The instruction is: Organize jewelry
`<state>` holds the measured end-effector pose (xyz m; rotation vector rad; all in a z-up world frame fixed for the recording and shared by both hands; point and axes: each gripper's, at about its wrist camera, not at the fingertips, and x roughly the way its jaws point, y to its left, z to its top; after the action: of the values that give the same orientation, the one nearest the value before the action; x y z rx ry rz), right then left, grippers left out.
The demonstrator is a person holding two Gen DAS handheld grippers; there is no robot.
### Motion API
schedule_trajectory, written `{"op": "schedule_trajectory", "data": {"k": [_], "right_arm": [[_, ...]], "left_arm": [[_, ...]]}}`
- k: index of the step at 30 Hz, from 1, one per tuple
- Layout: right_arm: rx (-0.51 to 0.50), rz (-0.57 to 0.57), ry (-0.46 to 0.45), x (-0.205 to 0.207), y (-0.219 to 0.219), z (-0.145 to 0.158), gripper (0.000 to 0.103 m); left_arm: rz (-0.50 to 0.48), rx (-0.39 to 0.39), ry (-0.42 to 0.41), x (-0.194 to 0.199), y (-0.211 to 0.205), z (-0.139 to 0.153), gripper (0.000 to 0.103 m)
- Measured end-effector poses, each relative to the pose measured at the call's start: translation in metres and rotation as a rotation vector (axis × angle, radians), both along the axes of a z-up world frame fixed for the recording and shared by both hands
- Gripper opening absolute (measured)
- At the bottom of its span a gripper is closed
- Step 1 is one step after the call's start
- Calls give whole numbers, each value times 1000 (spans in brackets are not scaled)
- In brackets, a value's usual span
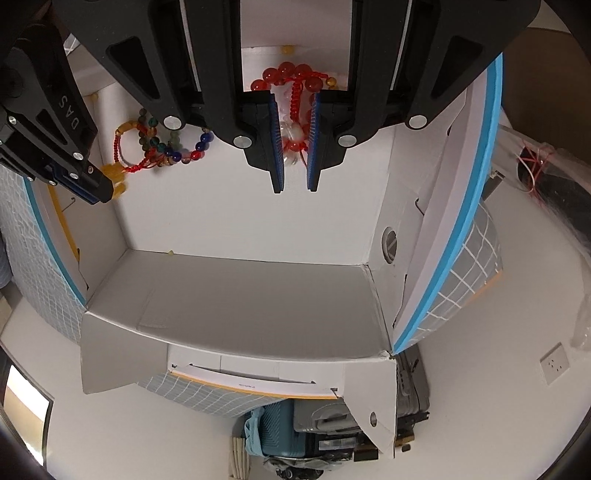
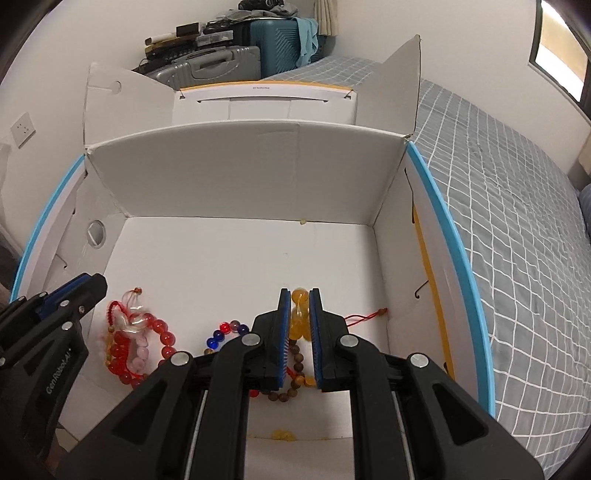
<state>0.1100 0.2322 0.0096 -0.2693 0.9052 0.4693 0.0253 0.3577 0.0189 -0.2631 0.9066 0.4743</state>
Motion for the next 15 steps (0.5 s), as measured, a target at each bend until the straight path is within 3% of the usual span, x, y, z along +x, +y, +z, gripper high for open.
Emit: {"op": "schedule_trajectory", "data": {"k": [1, 2, 3, 7, 13, 15], "right_arm": [[0, -5, -6, -1, -2, 1, 13], [2, -5, -13, -1, -2, 2, 17], [8, -6, -23, -4, -4, 4, 29], [44, -9, -72, -14, -16, 17, 58], [88, -29, -150, -34, -43, 35, 83], [97, -31, -179, -43, -49, 41, 89]], "left_arm": [[-2, -10, -11, -3, 0, 1, 43], [-2, -14, -22, -5, 0, 3, 52], [1, -4, -36, -9, -2, 6, 58], [7, 26, -64, -28, -4, 15, 63], [22, 60, -136, -63, -9, 29, 91], [31, 86, -143, -72, -13, 31, 94]]}}
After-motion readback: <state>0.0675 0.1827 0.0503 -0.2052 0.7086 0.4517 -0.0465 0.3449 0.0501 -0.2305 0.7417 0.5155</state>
